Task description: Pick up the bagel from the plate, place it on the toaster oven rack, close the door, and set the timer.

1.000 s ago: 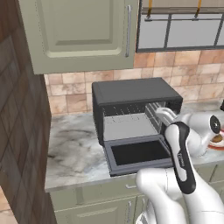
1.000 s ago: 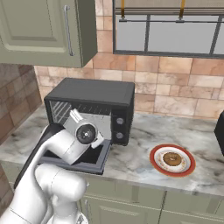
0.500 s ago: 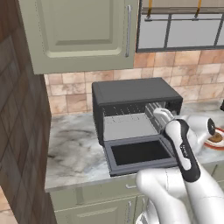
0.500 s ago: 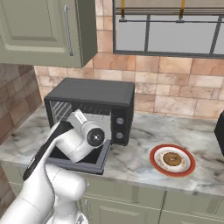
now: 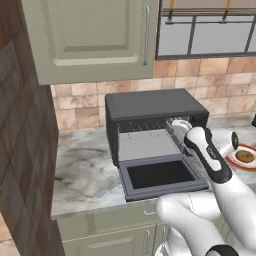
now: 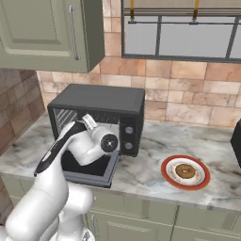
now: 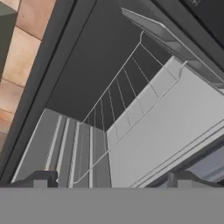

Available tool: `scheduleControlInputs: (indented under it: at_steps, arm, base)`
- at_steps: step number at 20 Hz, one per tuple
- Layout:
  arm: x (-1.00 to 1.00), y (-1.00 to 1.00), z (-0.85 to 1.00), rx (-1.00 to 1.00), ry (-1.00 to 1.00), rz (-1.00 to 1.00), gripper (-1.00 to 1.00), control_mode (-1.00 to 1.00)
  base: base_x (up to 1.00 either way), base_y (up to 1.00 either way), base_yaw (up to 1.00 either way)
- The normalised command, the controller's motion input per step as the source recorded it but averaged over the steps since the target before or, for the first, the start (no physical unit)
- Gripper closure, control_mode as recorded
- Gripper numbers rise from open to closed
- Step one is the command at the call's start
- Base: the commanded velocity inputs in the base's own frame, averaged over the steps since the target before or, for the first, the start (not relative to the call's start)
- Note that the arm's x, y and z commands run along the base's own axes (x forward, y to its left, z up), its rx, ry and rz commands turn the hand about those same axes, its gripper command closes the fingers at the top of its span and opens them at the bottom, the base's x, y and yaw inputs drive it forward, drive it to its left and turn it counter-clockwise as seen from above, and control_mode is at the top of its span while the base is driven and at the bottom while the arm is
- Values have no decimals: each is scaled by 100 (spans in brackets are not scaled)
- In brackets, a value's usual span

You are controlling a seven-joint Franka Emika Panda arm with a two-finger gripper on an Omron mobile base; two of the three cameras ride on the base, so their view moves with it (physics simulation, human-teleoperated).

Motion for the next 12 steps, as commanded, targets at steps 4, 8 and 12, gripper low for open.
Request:
scheduleControlInputs:
  at_steps: [4, 8, 12]
  arm:
    - [34, 11, -10, 0, -2, 0, -100, -100]
    - [21, 6, -25, 0, -6, 0, -100, -100]
    - [13, 1, -39, 4, -5, 0, -100, -100]
  base:
    - [0, 0, 0]
    - [0, 0, 0]
    - [0, 0, 0]
